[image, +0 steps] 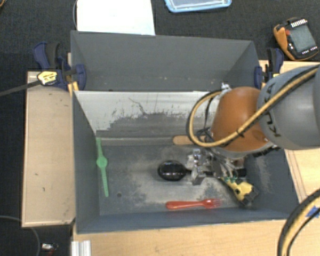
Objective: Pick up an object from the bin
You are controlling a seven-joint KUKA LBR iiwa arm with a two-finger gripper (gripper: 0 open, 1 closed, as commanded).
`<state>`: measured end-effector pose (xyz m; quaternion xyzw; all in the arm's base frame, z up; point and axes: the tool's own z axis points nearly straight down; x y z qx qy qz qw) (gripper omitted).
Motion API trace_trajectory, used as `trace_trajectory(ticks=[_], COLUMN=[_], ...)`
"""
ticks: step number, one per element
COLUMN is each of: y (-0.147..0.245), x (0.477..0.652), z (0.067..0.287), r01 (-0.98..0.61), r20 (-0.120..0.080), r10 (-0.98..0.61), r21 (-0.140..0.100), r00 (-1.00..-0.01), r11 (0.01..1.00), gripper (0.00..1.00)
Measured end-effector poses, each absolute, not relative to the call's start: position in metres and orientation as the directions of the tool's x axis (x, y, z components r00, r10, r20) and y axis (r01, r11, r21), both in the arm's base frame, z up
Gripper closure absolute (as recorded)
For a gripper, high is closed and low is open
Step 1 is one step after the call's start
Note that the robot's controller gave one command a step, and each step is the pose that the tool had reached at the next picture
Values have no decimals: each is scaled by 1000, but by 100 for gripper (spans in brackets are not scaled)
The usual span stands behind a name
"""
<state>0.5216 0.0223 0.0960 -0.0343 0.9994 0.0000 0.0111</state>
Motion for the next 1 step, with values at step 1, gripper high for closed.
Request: trace_trajectory(ticks=[1], y=[22], x=[522], z=[102], r01=[-70], r20=[-26], r10=[-70], r21=[-1], r00=[-997], r11=[998], gripper=[100])
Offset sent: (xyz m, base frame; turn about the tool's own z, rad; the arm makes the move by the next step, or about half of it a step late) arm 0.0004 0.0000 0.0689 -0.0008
